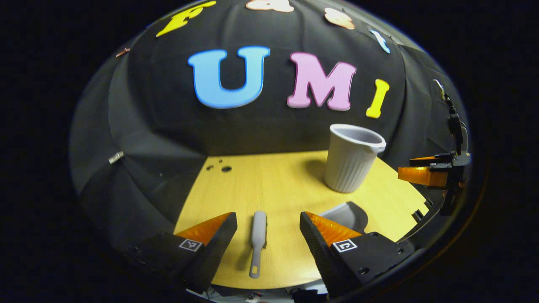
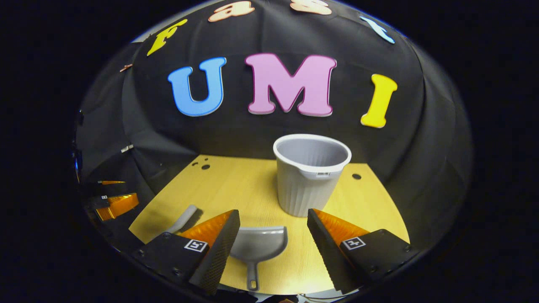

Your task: Pick up the small broom and dustpan from the desktop, sweep the trash into the dustpan with the broom, and then empty the trash into the garbage bin.

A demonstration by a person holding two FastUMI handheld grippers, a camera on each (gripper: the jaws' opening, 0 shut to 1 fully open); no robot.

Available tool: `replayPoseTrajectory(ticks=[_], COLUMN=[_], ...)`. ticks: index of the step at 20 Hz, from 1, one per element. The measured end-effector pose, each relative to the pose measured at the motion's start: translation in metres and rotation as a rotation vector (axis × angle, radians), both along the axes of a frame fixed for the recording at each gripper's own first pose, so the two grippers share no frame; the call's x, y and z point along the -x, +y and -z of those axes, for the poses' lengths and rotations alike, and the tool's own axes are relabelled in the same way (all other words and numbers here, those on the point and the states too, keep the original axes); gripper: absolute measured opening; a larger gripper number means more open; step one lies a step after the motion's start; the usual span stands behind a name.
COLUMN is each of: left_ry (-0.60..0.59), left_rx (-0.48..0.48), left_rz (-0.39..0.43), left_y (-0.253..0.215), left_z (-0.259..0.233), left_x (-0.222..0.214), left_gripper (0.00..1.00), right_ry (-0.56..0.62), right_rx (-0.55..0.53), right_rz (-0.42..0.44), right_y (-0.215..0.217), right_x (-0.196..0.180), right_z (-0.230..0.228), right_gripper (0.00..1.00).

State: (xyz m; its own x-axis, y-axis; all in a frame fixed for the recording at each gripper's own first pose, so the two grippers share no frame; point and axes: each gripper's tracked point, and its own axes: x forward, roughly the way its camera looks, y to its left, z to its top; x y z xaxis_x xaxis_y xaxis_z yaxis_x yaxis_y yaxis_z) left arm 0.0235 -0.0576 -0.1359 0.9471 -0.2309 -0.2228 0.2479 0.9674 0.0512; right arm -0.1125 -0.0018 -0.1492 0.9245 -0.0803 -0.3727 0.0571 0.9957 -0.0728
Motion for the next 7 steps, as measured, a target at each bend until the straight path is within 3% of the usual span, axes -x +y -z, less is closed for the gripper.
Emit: replayPoseTrajectory(ticks=[3, 7], left_ry=[-0.125, -0.199], left_rx=[0.016, 0.007], left_rz=[0.023, 0.056], left_y=[0.001, 0.007], left_z=[-0.038, -0.056], left_x=[0.009, 0.011], left_gripper=[0.96, 0.95], right_ry=[-0.063, -0.101], right_rx=[0.031, 0.061], right_rz=[0.006, 0.015], right_y=[-0.006, -0.007], right_x=[0.009, 0.017], right_z=[-0.026, -0.04], right_gripper=[0.99, 0.99])
